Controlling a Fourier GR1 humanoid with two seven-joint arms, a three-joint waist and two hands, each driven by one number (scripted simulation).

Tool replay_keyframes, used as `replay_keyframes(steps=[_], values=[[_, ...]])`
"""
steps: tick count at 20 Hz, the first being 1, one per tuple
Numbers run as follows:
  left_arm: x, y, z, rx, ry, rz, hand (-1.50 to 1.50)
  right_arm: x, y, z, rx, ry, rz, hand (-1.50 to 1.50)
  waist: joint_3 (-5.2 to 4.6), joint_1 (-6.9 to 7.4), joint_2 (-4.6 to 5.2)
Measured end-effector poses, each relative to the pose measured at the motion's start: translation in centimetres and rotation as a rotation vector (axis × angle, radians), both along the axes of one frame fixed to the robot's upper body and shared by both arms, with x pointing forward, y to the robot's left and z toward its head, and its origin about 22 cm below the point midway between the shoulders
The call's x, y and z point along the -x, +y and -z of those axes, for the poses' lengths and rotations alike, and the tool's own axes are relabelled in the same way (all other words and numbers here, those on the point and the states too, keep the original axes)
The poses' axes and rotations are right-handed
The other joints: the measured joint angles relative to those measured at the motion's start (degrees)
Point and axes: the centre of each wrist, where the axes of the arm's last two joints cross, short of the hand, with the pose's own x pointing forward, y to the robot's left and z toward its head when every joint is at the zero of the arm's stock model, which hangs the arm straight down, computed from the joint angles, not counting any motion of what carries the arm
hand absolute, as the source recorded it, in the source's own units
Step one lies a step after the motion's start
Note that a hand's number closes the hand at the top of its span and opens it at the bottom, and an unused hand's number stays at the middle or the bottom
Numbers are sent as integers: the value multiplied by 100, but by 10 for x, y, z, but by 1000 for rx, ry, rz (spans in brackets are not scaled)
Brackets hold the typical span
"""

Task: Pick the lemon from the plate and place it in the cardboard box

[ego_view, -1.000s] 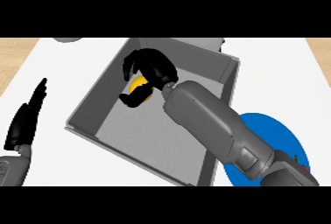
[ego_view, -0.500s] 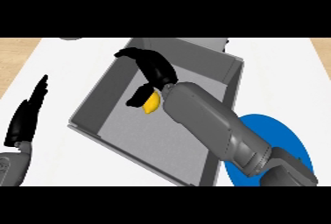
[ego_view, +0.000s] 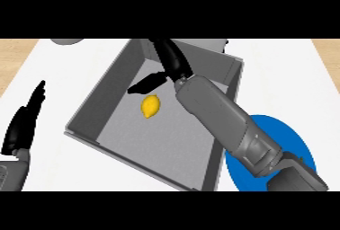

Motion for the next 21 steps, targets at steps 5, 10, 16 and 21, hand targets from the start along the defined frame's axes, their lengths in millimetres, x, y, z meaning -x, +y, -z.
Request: replay_keyframes(steps=[5,10,16,21], values=[[6,3,7,-1,-2,-19,0,-24,-47,-5,-102,24,10,-150,0,-101,-19],[9,9,6,-1,4,-26,0,-41,-111,-1,-140,36,60,-150,1,-157,-31],[12,9,4,-4,5,-27,0,-49,-199,-5,-121,37,100,-150,2,-176,-33],[11,4,4,-2,-3,-28,0,-45,-263,-6,-85,40,88,-150,4,-158,-23]])
